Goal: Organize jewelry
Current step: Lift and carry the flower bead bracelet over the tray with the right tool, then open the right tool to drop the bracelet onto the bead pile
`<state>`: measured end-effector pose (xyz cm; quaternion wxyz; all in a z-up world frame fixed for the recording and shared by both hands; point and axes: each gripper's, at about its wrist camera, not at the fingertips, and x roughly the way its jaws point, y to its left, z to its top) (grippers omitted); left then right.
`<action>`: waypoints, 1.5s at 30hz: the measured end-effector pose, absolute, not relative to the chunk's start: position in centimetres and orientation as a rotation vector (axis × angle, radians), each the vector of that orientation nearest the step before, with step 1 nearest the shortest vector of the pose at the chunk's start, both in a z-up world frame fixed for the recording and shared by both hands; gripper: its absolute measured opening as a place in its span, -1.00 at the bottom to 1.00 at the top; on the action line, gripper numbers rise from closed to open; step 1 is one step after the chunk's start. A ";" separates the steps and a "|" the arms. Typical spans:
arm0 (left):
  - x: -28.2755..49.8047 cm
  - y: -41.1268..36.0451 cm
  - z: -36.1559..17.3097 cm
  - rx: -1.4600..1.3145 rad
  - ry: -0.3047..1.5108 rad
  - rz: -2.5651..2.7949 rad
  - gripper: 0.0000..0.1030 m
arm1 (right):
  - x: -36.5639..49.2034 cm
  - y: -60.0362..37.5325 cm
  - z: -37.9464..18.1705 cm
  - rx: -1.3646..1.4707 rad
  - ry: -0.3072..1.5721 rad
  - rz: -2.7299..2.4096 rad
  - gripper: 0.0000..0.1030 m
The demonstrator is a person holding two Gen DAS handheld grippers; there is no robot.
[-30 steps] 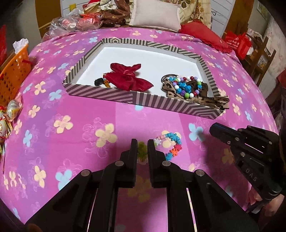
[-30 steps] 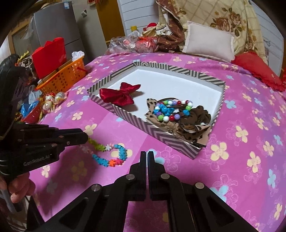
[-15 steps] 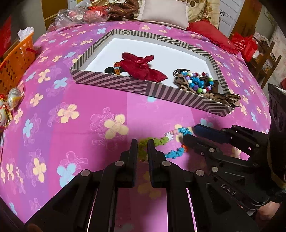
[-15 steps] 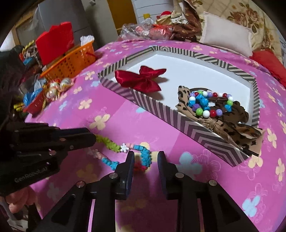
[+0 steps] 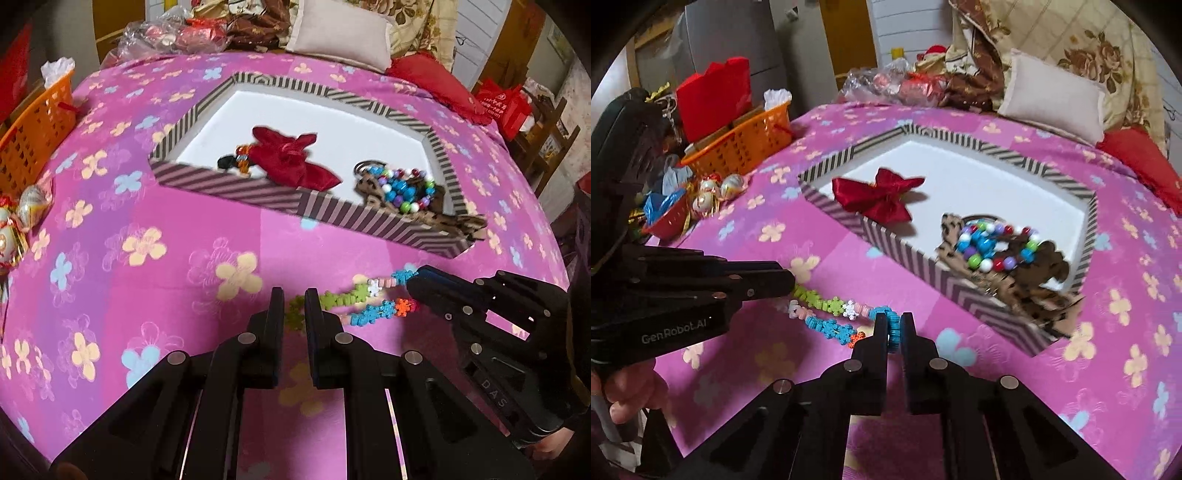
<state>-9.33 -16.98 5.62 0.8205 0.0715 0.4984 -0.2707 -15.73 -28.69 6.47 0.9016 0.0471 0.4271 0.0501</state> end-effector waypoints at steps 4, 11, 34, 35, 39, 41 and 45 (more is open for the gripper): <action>-9.3 -17.6 6.8 0.152 1.042 -0.587 -0.81 | -15.8 -29.4 7.9 0.105 0.858 0.086 -0.89; -8.4 -19.6 9.3 0.162 0.995 -0.596 -0.81 | -15.4 -31.5 10.0 0.123 0.816 0.045 -0.89; -3.1 -29.6 6.2 0.249 1.002 -0.550 -0.81 | -11.6 -39.7 6.4 0.217 0.877 -0.088 -0.89; -3.1 -29.9 5.9 0.257 1.004 -0.549 -0.81 | -11.5 -39.8 6.1 0.220 0.882 -0.089 -0.89; -3.0 -30.5 4.7 0.285 1.009 -0.535 -0.81 | -11.4 -39.9 5.2 0.225 0.890 -0.088 -0.89; -2.9 -30.6 4.3 0.289 1.014 -0.524 -0.80 | -11.1 -39.4 5.1 0.202 0.906 -0.089 -0.89; -3.2 -30.5 4.3 0.315 0.986 -0.496 -0.77 | -11.4 -39.2 5.6 0.177 0.891 -0.114 -0.55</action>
